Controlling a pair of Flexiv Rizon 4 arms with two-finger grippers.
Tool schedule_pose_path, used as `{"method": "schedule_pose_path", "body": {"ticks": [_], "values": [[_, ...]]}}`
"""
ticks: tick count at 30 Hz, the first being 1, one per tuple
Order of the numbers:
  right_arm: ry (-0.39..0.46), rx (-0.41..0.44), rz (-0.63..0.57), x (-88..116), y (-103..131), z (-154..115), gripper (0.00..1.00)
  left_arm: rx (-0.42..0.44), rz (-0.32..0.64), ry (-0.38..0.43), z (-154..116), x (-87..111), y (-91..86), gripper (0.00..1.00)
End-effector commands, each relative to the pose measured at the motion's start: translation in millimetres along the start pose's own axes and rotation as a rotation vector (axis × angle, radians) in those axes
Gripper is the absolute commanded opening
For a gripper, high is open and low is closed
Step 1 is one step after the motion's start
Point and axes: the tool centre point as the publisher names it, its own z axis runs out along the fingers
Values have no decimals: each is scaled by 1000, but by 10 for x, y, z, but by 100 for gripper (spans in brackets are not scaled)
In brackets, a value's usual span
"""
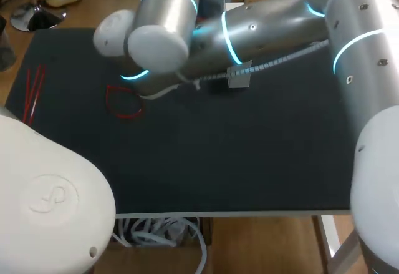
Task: Grab the tape and strap the tape.
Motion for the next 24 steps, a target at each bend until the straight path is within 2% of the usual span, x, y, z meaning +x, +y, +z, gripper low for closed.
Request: {"method": "schedule_pose_path", "body": {"ticks": [1, 12, 24], "values": [[9, 12, 3, -28, 49, -5, 0, -3, -1, 1, -6, 5, -1, 0], [-4, -37, -25, -41, 252, -9, 0, -3, -1, 1, -6, 5, -1, 0], [-19, -41, -71, 20, 371, -24, 0, -3, -1, 1, -6, 5, -1, 0]]}}
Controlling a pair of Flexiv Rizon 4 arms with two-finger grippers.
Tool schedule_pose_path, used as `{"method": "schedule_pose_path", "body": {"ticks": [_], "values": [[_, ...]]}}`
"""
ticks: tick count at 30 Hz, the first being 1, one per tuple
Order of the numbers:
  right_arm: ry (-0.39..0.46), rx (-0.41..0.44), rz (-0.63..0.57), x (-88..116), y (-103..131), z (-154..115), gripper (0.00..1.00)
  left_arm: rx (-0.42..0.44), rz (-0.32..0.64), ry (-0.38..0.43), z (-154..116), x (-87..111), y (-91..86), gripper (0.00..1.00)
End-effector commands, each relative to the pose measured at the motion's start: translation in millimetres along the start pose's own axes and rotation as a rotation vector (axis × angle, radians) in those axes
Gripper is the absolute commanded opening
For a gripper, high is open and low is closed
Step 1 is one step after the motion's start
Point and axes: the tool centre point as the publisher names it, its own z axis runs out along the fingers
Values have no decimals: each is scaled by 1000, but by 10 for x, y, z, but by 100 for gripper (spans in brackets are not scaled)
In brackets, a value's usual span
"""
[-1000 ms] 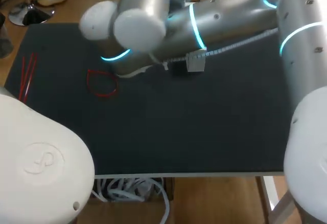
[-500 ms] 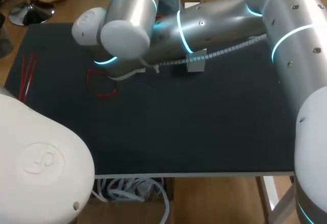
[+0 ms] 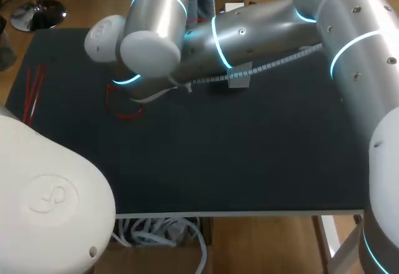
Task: Grab the tape and strap the tape.
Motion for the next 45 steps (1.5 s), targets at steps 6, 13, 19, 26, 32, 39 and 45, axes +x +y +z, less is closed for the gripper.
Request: {"method": "schedule_pose_path", "body": {"ticks": [6, 13, 19, 26, 32, 39, 45], "values": [[-44, 2, -23, -68, 161, 17, 0, -3, -1, 1, -5, 5, -1, 0], [-48, 4, -52, -33, 251, 36, 0, -3, -1, 1, -5, 5, -1, 0], [-54, 1, -55, -57, 299, 19, 0, -3, -1, 1, -5, 5, -1, 0], [-63, -4, -58, -71, 348, -15, 0, -3, -1, 1, -5, 5, -1, 0], [-54, -2, -63, -47, 377, -19, 0, -3, -1, 1, -5, 5, -1, 0], [-49, -2, -68, -52, 349, -77, 0, -3, -1, 1, -5, 5, -1, 0], [-50, 1, -70, -83, 268, -153, 0, -3, -1, 1, -5, 5, -1, 0]]}}
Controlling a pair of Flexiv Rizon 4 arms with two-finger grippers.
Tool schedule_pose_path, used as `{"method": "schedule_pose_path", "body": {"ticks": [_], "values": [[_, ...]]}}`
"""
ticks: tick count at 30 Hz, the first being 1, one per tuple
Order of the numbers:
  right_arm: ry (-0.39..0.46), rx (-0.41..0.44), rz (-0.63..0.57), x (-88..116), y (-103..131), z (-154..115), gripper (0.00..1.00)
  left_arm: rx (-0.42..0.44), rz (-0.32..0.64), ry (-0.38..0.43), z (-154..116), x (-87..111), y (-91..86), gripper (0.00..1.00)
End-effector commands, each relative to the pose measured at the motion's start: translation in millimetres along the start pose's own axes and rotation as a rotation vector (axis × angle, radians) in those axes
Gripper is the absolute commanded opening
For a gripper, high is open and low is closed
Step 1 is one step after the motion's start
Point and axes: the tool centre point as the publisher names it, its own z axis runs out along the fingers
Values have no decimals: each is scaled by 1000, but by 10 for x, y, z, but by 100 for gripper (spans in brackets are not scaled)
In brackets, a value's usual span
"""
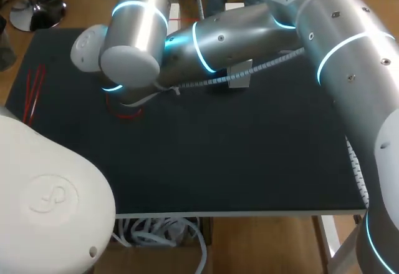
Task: Grab the tape and strap the tape.
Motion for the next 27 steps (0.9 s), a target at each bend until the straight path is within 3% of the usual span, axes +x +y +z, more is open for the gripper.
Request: {"method": "schedule_pose_path", "body": {"ticks": [1, 27], "values": [[2, -9, -5, -56, -66, -62, 0, -2, -1, 1, -5, 5, -3, 0], [-15, -14, -2, -45, -82, -7, 0, -2, -1, 1, -5, 5, -3, 0]]}}
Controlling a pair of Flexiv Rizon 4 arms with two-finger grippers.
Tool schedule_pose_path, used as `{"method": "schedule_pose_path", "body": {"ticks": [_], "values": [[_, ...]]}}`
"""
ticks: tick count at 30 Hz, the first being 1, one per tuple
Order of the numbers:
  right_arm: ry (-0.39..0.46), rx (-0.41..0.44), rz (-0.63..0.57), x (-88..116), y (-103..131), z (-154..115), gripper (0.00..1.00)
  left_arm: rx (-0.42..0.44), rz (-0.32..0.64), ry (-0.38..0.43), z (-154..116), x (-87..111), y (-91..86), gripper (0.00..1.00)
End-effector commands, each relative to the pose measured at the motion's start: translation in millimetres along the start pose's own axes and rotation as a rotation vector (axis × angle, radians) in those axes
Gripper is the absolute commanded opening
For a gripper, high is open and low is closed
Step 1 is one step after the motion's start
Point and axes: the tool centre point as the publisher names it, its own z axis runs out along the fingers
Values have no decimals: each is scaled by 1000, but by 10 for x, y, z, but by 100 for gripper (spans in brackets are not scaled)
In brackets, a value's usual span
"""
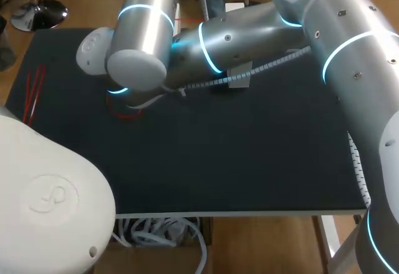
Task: Grab the tape and strap the tape.
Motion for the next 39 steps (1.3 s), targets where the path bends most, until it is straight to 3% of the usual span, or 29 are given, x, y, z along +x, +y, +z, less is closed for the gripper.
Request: {"method": "schedule_pose_path", "body": {"ticks": [1, 39], "values": [[-6, -6, 1, -23, 6, 31, 0, -3, -1, 1, -6, 5, -2, 0], [0, -41, -14, 10, 134, 58, 0, -3, -1, 1, -6, 5, -2, 0]]}}
